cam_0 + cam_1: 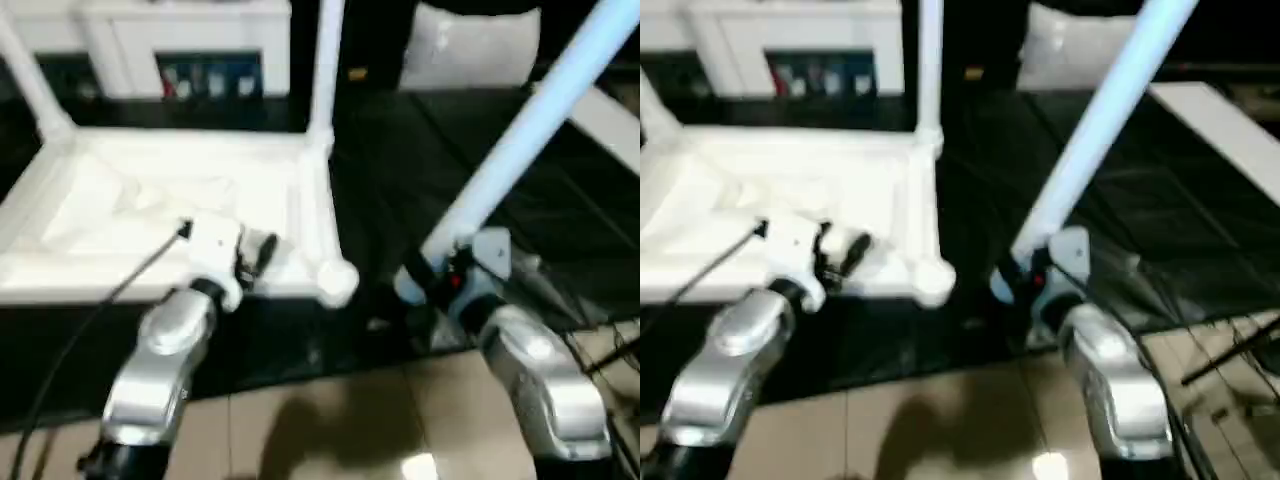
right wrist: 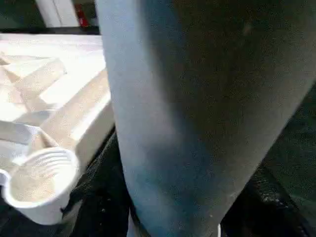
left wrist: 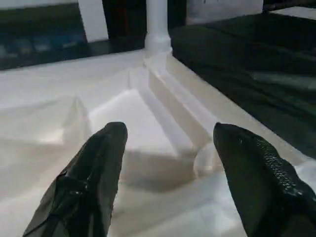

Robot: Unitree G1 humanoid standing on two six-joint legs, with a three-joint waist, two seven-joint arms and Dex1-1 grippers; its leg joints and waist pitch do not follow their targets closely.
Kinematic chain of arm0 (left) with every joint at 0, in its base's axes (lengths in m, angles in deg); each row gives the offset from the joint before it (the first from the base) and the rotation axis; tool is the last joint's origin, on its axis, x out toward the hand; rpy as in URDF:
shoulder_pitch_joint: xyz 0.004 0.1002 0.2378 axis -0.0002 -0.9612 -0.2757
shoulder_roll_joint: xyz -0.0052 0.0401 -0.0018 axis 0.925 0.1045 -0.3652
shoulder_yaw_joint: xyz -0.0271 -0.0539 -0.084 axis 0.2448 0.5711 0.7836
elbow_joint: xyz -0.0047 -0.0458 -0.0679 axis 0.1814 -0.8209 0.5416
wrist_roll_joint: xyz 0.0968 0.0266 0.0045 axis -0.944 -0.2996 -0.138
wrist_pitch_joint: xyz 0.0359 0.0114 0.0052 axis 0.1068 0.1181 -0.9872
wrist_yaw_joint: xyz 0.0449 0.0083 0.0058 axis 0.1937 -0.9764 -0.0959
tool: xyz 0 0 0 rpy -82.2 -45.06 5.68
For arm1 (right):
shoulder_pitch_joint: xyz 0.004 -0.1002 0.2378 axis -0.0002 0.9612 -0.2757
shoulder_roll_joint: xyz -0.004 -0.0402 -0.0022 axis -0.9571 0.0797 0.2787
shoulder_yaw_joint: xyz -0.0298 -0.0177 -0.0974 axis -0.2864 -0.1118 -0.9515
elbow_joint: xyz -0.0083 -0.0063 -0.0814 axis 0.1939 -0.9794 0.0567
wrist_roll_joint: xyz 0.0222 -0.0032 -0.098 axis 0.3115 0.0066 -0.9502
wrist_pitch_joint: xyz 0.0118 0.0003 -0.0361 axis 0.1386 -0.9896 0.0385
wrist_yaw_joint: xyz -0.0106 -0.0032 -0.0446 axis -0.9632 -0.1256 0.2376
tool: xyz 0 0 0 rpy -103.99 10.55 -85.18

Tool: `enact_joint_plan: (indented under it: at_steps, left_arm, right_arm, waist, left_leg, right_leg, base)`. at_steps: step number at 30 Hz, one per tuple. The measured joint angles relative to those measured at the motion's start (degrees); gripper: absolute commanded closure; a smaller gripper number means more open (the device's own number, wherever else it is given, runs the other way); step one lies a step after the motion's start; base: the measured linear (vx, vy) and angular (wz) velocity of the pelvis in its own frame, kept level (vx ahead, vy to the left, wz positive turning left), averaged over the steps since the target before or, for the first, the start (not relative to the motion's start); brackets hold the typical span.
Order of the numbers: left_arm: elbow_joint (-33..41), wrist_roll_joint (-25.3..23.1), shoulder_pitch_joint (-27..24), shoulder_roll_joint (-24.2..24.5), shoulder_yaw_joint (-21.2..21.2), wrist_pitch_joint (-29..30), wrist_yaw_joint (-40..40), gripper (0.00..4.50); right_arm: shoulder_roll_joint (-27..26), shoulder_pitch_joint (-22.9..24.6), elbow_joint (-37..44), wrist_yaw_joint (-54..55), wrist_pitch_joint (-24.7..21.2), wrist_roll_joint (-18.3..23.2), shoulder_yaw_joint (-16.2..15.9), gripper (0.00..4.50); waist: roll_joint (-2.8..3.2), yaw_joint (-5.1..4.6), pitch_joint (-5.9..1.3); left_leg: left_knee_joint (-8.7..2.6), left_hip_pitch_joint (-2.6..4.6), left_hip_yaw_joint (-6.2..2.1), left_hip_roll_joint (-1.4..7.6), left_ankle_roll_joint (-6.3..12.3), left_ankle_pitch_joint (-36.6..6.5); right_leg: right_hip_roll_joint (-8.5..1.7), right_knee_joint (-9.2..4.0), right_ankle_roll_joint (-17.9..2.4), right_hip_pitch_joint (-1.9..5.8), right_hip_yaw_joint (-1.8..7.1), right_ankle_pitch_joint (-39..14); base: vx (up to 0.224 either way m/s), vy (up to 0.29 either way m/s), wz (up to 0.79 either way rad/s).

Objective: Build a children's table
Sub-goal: Move to table

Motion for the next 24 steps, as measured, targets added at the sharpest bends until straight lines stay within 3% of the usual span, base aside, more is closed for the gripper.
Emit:
enact_joint_plan:
  at_steps: [2,3,4,5,6,7,8,9,11,12,14,17,18,19,21,22,23,24]
  left_arm:
    - [-0.1,0.1,-0.1,-1.3,-1.3,0.0,0.1,1.27]
    - [0.0,0.2,0.0,-1.6,-1.9,0.0,0.2,1.27]
    - [0.0,0.2,0.0,-1.6,-2.0,0.0,0.3,1.27]
    - [0.1,0.2,0.0,-1.5,-2.0,0.0,0.4,1.27]
    - [0.1,0.2,-0.1,-1.1,-1.8,0.0,0.4,1.27]
    - [0.0,0.2,-0.1,-0.5,-1.4,0.0,0.4,1.27]
    - [0.1,0.2,-0.1,-0.3,-0.9,0.0,0.4,1.27]
    - [0.0,0.2,-0.2,0.0,-0.5,0.0,0.4,1.27]
    - [0.0,0.2,-0.2,0.3,0.2,0.0,0.3,1.27]
    - [0.0,0.2,-0.2,0.2,0.2,0.0,0.4,1.27]
    - [0.0,0.2,-0.1,-0.2,-0.2,0.0,0.5,1.27]
    - [0.0,0.2,0.0,-0.6,-1.8,0.0,1.1,1.27]
    - [0.0,0.2,0.0,-0.2,-1.6,0.1,1.1,1.27]
    - [0.0,0.2,0.0,0.1,-1.4,0.1,1.1,1.27]
    - [-0.1,0.1,0.0,0.6,-0.8,0.1,1.1,1.27]
    - [-0.1,0.1,0.1,0.7,-0.4,0.1,1.1,1.27]
    - [0.0,0.0,0.3,0.6,-0.4,0.1,1.1,1.27]
    - [-0.1,0.0,0.7,0.2,-0.5,0.1,1.1,1.27]
  right_arm:
    - [0.9,0.4,-0.6,0.0,0.0,-0.2,0.8,2.61]
    - [1.0,0.4,-0.7,0.1,0.0,-0.4,1.2,2.61]
    - [0.9,0.4,-0.7,0.1,0.0,-0.5,1.4,2.61]
    - [0.9,0.3,-0.6,0.1,0.1,-0.5,1.5,2.61]
    - [0.6,0.3,-0.7,0.2,0.2,-0.6,1.5,2.61]
    - [-0.2,0.3,-0.7,0.3,0.2,-0.5,1.2,2.61]
    - [-1.0,0.3,-0.6,0.4,0.2,0.0,1.2,2.61]
    - [-1.9,0.2,-0.6,0.6,0.2,0.5,1.1,2.61]
    - [-2.0,0.1,-0.6,0.8,0.7,0.6,1.2,2.61]
    - [-1.5,0.1,-0.5,0.8,0.9,0.6,1.4,2.61]
    - [0.5,0.3,-0.4,0.0,1.8,-0.1,1.4,2.61]
    - [-0.1,0.3,-0.4,-0.1,3.0,-0.8,2.4,2.61]
    - [-0.9,0.2,-0.4,-0.1,3.1,-0.8,2.3,2.61]
    - [-1.3,0.0,-0.4,-0.1,3.1,-0.7,2.0,2.61]
    - [-1.8,-0.5,-0.6,-0.2,3.1,-0.4,1.0,2.61]
    - [-1.8,-0.5,-0.6,-0.2,3.1,-0.3,1.0,2.61]
    - [-1.6,-0.5,-0.7,-0.2,3.2,-0.2,1.0,2.61]
    - [-0.9,-0.5,-1.1,-0.2,3.2,-0.1,1.3,2.61]
  waist:
    - [0.23,1.59,0.09]
    - [0.48,1.93,0.05]
    - [0.82,2.06,0.05]
    - [1.64,2.09,0.06]
    - [2.22,2.36,0.04]
    - [2.21,1.75,0.07]
    - [2.17,1.6,0.06]
    - [2.31,1.12,0.13]
    - [2.12,0.04,0.05]
    - [2.02,-0.46,-0.04]
    - [1.95,-0.32,-0.29]
    - [1.97,0.27,-0.39]
    - [2.01,0.38,-0.43]
    - [2.01,0.16,-0.43]
    - [1.71,-0.22,-0.47]
    - [1.5,-0.4,-0.55]
    - [1.16,-0.3,-0.69]
    - [1.33,0.63,-0.62]
  left_leg:
    - [2.47,-0.61,-1.36,0.1,4.36,-1.3]
    - [3.86,-1.52,-2.32,0.2,3.97,-1.0]
    - [3.0,-2.0,-3.19,0.65,2.99,-0.5]
    - [1.21,-2.05,-3.4,1.79,1.29,0.7]
    - [1.17,-1.62,-3.42,2.65,-2.3,1.3]
    - [0.69,-0.9,-3.34,2.63,-2.68,1.1]
    - [0.23,-0.82,-3.26,2.57,-2.67,1.1]
    - [0.04,-0.62,-3.44,2.38,-2.23,1.2]
    - [0.02,0.03,-3.36,1.83,-1.56,0.9]
    - [0.02,0.17,-3.26,1.6,-1.44,0.7]
    - [0.05,-0.65,-3.11,1.45,-1.22,0.6]
    - [0.01,-1.22,-3.29,1.85,-1.18,0.5]
    - [-0.12,-0.93,-3.5,1.85,-1.23,0.4]
    - [-0.23,-0.75,-3.65,1.79,-1.24,0.4]
    - [-0.3,-0.16,-3.78,1.11,-1.15,0.2]
    - [-0.31,0.06,-3.76,0.78,-1.01,0.1]
    - [-0.22,-0.05,-3.52,0.48,-0.7,0.0]
    - [0.92,-1.07,-3.45,0.42,2.14,-0.7]
  right_leg:
    - [0.94,-0.7,-0.9,1.25,0.38,-0.5]
    - [1.25,-1.06,-1.0,1.75,0.2,-0.4]
    - [1.72,-1.52,-1.2,2.59,-0.17,-0.4]
    - [2.32,-1.72,-1.5,3.29,-1.03,-0.3]
    - [2.75,-1.91,-1.5,3.73,-1.25,-0.4]
    - [2.79,-2.75,-1.7,4.2,-1.34,-0.3]
    - [2.75,-3.32,-2.4,4.28,-1.44,-0.3]
    - [2.55,-3.37,-4.5,4.06,-2.08,-0.4]
    - [1.85,-2.28,-6.1,4.2,-2.31,-1.1]
    - [1.55,-2.06,-5.7,4.25,-2.26,-1.4]
    - [1.26,-3.27,-1.4,5.13,-1.92,-1.0]
    - [1.69,-4.14,-1.1,5.17,-2.31,-0.8]
    - [1.72,-4.26,-1.3,5.1,-2.53,-0.9]
    - [1.7,-3.9,-2.3,4.79,-2.64,-1.2]
    - [1.28,-0.93,-5.7,3.47,-2.29,-2.7]
    - [0.86,-0.15,-5.5,3.27,-2.01,-3.1]
    - [0.72,-0.46,-3.7,3.67,-1.44,-3.7]
    - [0.96,-1.17,-0.7,4.46,-1.13,-3.3]
  base:
    - [0.026,-0.111,0.01]
    - [0.032,-0.063,-0.13]
    - [0.032,-0.063,-0.13]
    - [0.0,0.0,0.0]
    - [0.0,0.0,0.0]
    - [0.0,0.0,0.0]
    - [0.066,0.079,-0.05]
    - [0.075,0.07,0.01]
    - [0.074,0.061,0.04]
    - [0.057,0.029,0.05]
    - [0.028,0.014,0.02]
    - [0.02,-0.005,0.01]
    - [0.102,-0.019,0.04]
    - [0.102,-0.019,0.04]
    - [0.085,-0.023,0.06]
    - [0.059,-0.027,0.07]
    - [0.0,0.0,0.0]
    - [0.054,-0.03,0.08]
